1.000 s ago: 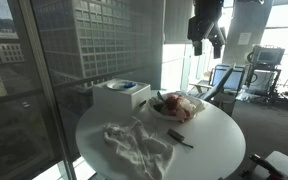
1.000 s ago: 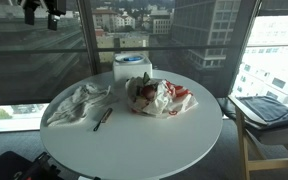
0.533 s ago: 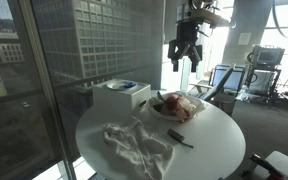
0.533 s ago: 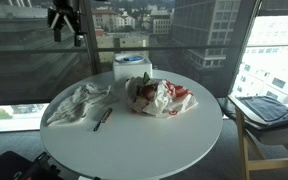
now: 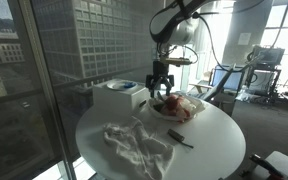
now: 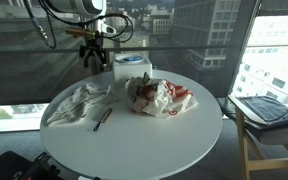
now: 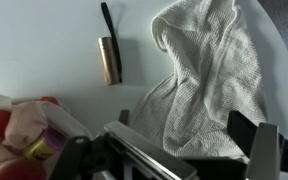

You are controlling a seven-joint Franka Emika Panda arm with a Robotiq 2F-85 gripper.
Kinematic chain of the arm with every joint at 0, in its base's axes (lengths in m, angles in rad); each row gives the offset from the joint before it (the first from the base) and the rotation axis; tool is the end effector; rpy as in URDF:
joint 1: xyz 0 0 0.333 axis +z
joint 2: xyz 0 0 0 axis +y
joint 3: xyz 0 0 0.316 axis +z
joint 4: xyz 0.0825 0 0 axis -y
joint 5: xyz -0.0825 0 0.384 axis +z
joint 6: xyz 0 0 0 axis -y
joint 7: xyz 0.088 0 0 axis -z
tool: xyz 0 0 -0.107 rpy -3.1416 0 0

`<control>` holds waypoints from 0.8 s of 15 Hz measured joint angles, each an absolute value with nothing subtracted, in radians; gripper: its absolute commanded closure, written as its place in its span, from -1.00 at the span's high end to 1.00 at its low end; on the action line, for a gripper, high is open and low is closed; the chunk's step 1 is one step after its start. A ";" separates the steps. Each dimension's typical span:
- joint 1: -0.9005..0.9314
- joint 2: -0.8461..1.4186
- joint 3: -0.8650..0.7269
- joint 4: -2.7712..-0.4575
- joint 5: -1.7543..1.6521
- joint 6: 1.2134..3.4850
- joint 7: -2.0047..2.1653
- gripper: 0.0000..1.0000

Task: Place the towel over the torch then lift the towel and torch twice.

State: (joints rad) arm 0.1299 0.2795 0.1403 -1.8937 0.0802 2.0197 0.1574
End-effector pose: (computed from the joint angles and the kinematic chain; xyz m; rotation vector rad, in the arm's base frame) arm 0.5783 0.1611 0.3471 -3.0548 -0.1070 0.2619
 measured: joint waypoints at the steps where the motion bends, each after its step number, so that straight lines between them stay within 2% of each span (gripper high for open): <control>1: 0.135 0.322 0.142 -1.870 0.087 2.020 0.153 1.00; 12: 0.180 0.545 0.142 -1.767 0.045 2.028 0.108 1.00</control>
